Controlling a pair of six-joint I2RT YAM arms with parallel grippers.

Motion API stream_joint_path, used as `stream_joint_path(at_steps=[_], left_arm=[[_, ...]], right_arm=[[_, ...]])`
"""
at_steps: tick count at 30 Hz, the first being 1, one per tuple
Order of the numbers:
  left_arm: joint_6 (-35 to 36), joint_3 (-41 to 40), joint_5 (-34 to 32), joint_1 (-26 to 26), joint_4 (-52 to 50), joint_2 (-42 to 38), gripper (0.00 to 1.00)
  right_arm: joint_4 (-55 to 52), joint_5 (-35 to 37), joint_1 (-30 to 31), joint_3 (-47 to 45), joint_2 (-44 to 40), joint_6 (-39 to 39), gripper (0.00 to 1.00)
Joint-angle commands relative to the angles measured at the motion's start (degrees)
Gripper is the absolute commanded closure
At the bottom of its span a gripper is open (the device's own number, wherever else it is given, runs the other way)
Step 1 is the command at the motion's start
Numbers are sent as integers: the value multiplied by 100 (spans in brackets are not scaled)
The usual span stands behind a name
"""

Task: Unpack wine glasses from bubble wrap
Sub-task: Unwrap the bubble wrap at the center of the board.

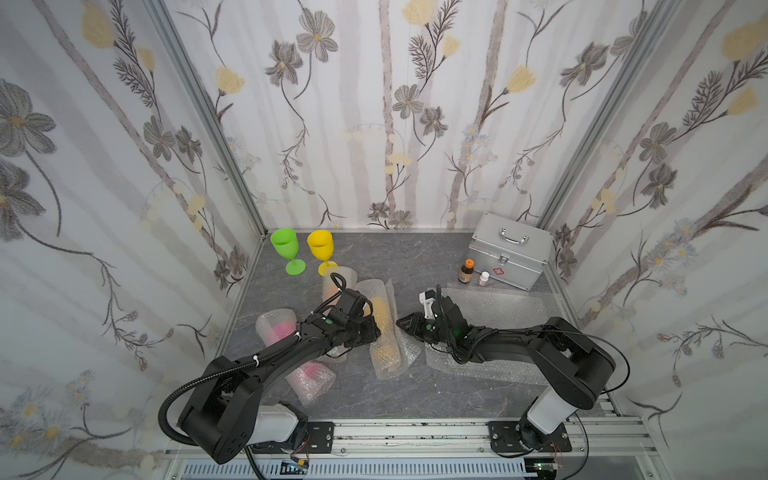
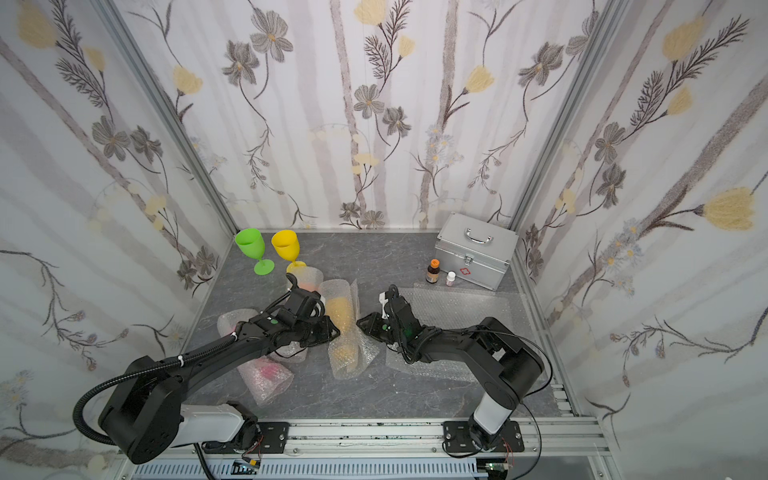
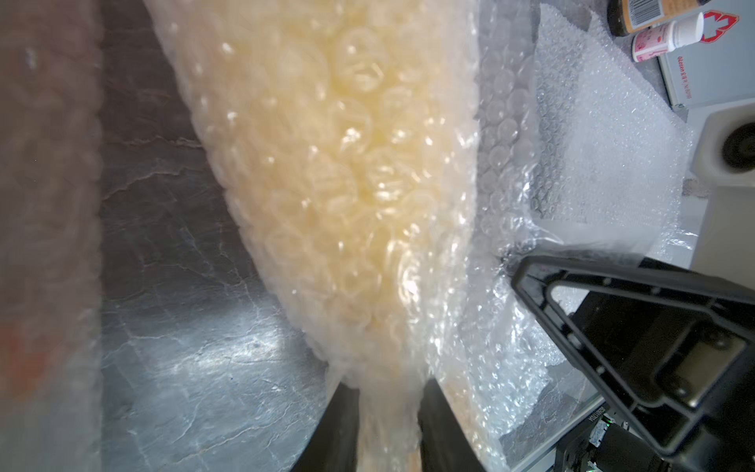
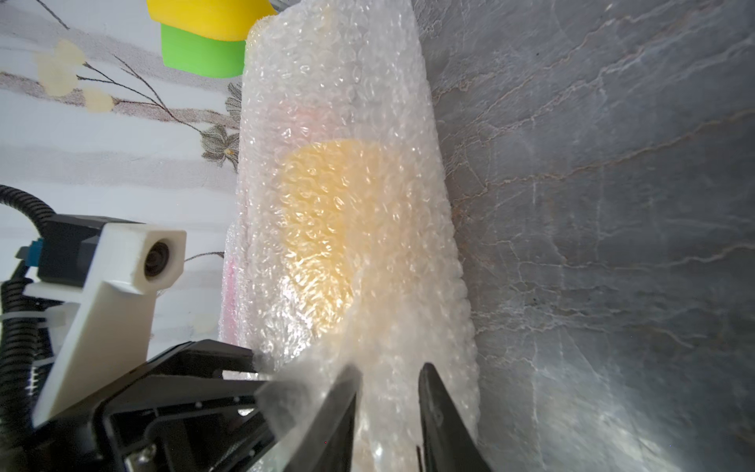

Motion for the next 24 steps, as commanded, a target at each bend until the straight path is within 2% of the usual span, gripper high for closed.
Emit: stream_joint_path(at_steps=[1, 6, 10, 14, 16, 19, 24], left_arm=[[40, 106, -13, 21, -131, -66, 72], [49, 135, -26, 32, -213, -124, 70], [27, 96, 22, 30, -170, -83, 70], [5, 65, -7, 31, -166, -88, 70], [5, 62, -25, 39, -177, -114, 70], [22, 83, -73, 45, -240, -157, 69], [-4, 71, -89, 73, -247, -207, 62]], right_arm=[[190, -75, 3, 31, -25, -125, 68], [-105, -103, 110, 219, 83, -322, 65], [-225, -89, 210, 336, 166, -360, 59], [-360, -40, 240, 399, 217, -394, 59], [-425, 24, 240, 391, 205, -412, 62], [-593, 153, 249, 407, 109, -487, 72], [-918, 384, 256, 442, -53, -671, 86]])
